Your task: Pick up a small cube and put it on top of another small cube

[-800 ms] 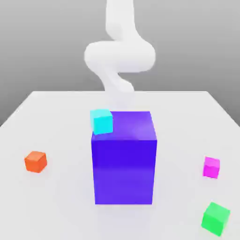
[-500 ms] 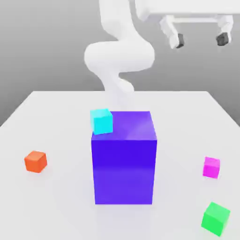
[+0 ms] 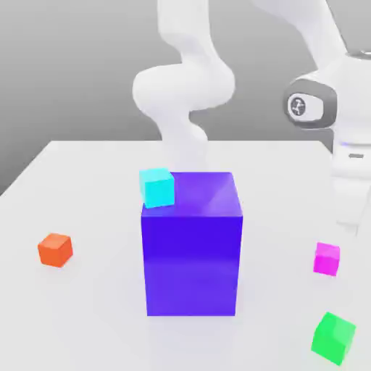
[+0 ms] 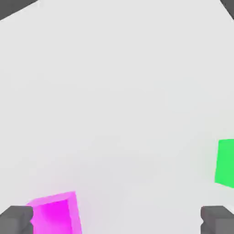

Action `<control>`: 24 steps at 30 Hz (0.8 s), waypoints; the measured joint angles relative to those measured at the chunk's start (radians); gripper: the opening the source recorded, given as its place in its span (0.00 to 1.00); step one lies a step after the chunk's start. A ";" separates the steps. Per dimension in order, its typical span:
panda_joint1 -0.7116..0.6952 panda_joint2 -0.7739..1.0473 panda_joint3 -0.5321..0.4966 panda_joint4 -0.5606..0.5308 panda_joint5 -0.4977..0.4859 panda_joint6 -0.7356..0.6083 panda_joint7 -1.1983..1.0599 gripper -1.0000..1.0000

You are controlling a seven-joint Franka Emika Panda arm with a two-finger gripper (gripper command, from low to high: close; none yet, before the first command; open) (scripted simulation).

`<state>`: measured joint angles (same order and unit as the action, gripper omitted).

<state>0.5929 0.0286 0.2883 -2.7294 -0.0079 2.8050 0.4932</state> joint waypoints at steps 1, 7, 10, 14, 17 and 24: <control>0.012 0.033 -0.008 -0.013 -0.040 0.020 0.018 0.50; 0.132 0.247 -0.160 0.013 -0.219 0.182 0.140 0.50; 0.156 0.280 -0.187 0.020 -0.232 0.208 0.151 0.00; 0.166 0.296 -0.199 0.023 -0.242 0.221 0.159 0.00; 0.132 0.234 -0.157 0.010 -0.209 0.172 0.132 0.00; 0.064 0.074 -0.101 0.022 -0.055 0.002 -0.003 0.00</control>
<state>0.6570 0.1029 0.1872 -2.7075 -0.0627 2.8074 0.4903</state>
